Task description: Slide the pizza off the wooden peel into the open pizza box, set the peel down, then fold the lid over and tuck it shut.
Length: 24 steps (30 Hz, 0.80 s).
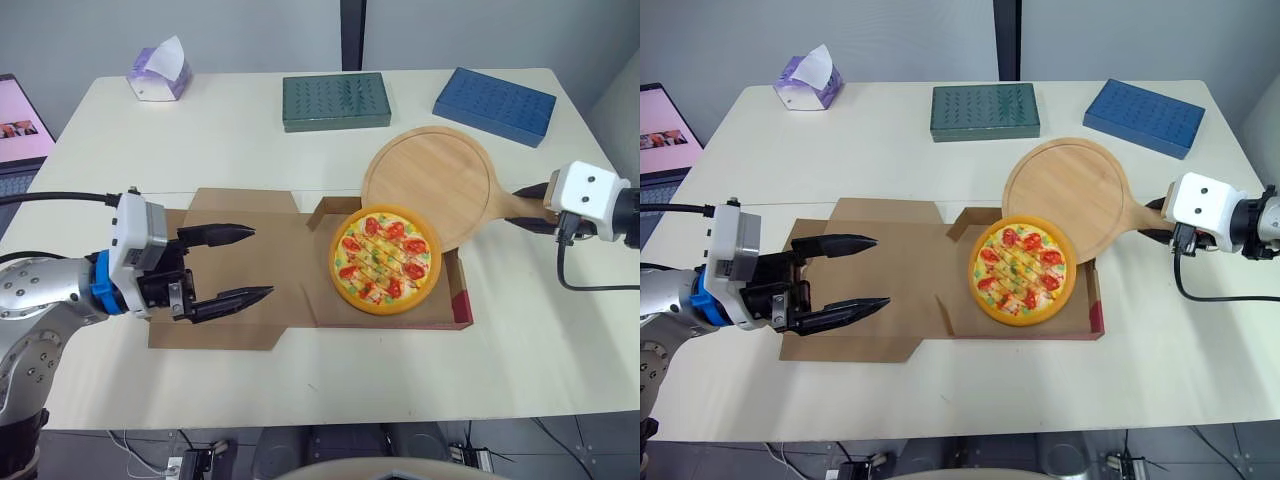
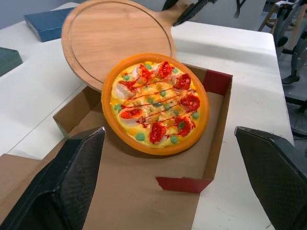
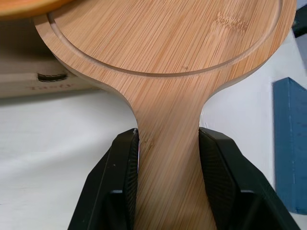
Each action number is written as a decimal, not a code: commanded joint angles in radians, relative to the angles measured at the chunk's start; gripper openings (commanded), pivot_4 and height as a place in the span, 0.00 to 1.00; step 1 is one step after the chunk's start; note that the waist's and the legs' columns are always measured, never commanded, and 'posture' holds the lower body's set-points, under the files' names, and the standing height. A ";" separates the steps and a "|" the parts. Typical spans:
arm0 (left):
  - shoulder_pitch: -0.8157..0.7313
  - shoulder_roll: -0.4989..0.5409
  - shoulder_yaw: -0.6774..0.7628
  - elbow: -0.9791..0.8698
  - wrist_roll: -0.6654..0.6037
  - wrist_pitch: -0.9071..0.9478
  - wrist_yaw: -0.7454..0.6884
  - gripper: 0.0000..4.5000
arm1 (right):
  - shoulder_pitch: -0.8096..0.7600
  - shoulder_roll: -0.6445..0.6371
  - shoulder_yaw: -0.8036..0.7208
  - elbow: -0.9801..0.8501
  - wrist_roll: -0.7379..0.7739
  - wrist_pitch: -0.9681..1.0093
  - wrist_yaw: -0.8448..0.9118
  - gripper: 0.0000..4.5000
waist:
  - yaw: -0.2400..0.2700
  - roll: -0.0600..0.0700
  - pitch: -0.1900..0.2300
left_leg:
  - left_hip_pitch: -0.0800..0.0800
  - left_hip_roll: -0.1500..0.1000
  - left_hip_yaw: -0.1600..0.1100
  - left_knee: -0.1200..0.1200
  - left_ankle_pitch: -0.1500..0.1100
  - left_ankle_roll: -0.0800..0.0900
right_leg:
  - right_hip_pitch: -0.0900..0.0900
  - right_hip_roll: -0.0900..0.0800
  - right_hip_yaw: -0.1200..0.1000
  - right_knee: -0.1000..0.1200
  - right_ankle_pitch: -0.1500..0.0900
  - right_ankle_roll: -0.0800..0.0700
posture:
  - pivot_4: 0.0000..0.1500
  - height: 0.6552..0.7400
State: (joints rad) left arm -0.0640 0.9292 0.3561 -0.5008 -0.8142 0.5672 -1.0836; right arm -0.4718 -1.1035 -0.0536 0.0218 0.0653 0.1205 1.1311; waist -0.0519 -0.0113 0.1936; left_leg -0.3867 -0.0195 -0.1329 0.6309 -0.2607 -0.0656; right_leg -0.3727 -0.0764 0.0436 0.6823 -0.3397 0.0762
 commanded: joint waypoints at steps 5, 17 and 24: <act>-0.030 0.005 -0.008 -0.009 -0.002 -0.013 -0.005 1.00 | -0.128 -0.046 -0.096 0.074 0.017 -0.034 -0.055 0.35 | -0.002 0.000 0.000 | 0.000 0.000 0.000 0.000 0.000 0.000 | 0.000 0.000 0.000 0.000 0.000 0.000 | 1.00 1.00; -0.078 -0.023 -0.037 -0.012 -0.036 -0.002 0.009 1.00 | 0.048 -0.050 -0.376 0.027 0.150 0.226 -0.084 0.35 | 0.004 0.000 0.000 | 0.000 0.000 0.000 0.000 0.000 0.000 | 0.000 0.000 0.000 0.000 0.000 0.000 | 1.00 1.00; -0.158 -0.046 -0.082 -0.003 -0.059 0.001 0.007 1.00 | 0.340 0.038 -0.572 -0.055 0.202 0.376 -0.111 0.35 | 0.019 0.000 -0.001 | 0.000 0.000 0.000 0.001 0.000 0.000 | 0.001 0.000 0.000 0.001 0.000 0.000 | 1.00 1.00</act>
State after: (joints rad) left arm -0.2041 0.8892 0.2725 -0.4949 -0.8542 0.5712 -1.0794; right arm -0.1507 -1.0753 -0.5440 0.0183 0.2336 0.4764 1.0398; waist -0.0328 -0.0110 0.1925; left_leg -0.3865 -0.0198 -0.1326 0.6325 -0.2608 -0.0654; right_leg -0.3716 -0.0763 0.0438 0.6835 -0.3396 0.0762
